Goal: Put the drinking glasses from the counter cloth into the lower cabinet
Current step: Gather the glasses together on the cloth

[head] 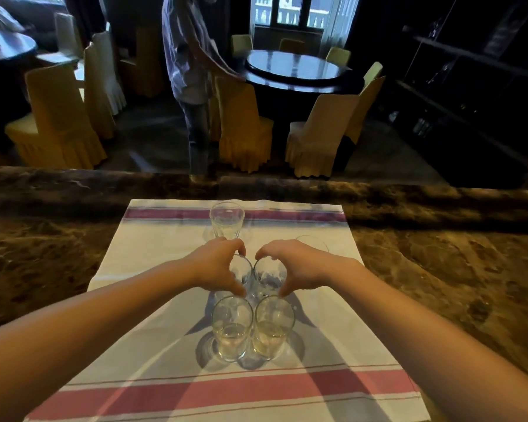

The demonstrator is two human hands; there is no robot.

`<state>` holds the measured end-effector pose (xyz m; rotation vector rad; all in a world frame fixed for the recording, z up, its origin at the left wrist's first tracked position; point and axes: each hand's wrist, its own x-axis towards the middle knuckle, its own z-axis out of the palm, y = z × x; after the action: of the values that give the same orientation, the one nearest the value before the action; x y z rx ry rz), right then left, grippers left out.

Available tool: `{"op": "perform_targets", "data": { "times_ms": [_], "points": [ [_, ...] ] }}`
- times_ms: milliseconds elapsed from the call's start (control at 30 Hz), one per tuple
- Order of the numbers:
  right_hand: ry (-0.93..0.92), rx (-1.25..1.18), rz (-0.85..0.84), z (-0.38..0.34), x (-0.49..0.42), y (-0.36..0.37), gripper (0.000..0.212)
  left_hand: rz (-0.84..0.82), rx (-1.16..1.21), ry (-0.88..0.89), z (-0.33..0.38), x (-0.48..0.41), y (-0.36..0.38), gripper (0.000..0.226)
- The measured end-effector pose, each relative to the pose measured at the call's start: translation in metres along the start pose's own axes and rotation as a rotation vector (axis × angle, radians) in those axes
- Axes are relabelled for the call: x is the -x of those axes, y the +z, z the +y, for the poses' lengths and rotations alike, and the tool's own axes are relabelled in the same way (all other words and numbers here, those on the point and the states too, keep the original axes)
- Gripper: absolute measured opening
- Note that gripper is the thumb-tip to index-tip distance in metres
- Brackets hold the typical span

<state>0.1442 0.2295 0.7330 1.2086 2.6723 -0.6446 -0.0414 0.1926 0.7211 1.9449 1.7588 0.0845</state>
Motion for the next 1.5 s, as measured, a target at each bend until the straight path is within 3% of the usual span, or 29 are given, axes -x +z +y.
{"op": "perform_targets", "data": {
  "times_ms": [133,300,433,600,767,900,1100,1300,1500],
  "points": [
    [0.041,-0.065,0.091,0.002,0.014,-0.036,0.067,-0.038,-0.004,0.023,0.002,-0.003,-0.033,0.066],
    [0.118,-0.005,0.265,0.022,0.032,-0.084,0.048,0.187,0.082,0.062,0.005,-0.014,-0.081,0.045],
    [0.199,0.015,0.236,0.034,0.028,-0.076,0.053,0.295,0.028,0.057,0.004,-0.027,-0.083,0.050],
    [0.233,0.065,0.120,0.044,0.020,-0.048,0.081,0.238,-0.003,0.015,-0.005,-0.042,-0.067,0.055],
    [0.241,0.040,0.041,0.051,0.012,-0.029,0.088,0.130,-0.164,-0.042,-0.011,-0.052,-0.058,0.079],
    [0.232,0.050,0.059,0.057,0.004,-0.013,0.082,0.056,-0.216,-0.025,-0.023,-0.064,-0.051,0.086],
    [0.247,-0.005,0.135,0.067,0.002,-0.004,0.079,0.054,-0.109,0.017,-0.034,-0.078,-0.047,0.073],
    [0.261,-0.017,0.148,0.069,-0.003,-0.005,0.079,0.028,-0.146,-0.077,-0.035,-0.090,-0.045,0.086],
    [0.297,0.026,0.143,0.068,-0.001,-0.013,0.079,0.099,0.037,-0.087,-0.044,-0.071,-0.045,0.074]
  ]
}}
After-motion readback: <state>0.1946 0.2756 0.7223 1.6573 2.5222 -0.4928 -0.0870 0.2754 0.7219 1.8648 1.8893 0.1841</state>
